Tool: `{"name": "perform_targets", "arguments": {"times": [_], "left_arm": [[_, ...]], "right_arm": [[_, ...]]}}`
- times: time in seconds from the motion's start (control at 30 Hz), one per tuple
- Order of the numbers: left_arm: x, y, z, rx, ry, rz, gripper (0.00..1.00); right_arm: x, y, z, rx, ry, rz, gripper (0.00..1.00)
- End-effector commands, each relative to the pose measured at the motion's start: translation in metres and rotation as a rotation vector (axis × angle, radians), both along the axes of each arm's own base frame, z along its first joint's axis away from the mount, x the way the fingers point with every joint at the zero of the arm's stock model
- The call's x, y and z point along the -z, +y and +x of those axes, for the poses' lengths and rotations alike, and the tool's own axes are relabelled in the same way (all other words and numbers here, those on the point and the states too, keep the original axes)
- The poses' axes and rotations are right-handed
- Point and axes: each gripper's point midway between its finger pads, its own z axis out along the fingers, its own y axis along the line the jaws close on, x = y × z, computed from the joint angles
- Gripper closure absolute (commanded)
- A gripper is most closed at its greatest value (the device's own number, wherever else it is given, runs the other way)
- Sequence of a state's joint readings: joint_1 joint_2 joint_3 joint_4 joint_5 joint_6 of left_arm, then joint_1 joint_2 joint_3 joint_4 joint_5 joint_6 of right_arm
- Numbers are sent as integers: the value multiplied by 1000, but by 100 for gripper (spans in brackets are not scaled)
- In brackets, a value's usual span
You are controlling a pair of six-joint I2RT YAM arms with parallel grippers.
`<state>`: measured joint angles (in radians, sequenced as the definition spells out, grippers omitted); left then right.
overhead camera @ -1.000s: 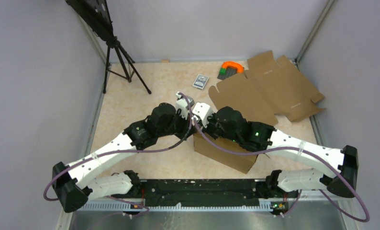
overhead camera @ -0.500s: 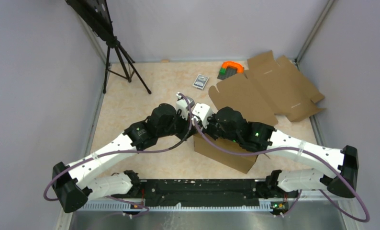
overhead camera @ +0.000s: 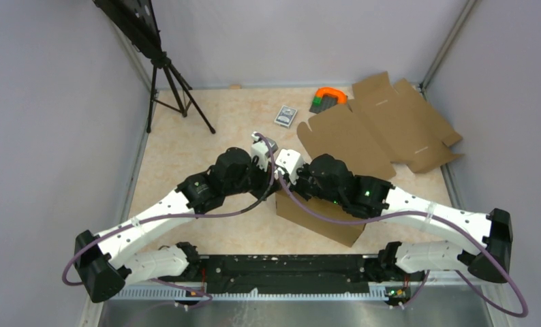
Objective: Fold the paper box
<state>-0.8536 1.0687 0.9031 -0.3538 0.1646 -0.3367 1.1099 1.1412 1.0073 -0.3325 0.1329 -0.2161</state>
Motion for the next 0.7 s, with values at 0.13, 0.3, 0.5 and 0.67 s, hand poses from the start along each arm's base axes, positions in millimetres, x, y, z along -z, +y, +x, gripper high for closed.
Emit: {"name": "perform_targets", "arguments": {"times": [0.13,0.3,0.5,0.67], "left_arm": [[14,16,-3,-5,0,110,100],[10,16,0,-13,-10,118,100],[11,16,-2,-8,0,119,100],[6,12,-6,17,5,92,100]], "right_arm": [[34,-11,-19,-38,95,-105,100],[32,-9,-18,-38,96,-108,100],[34,-8,-18,-38,98,-112,100],[33,-7,-18,-41,102,-111,100]]}}
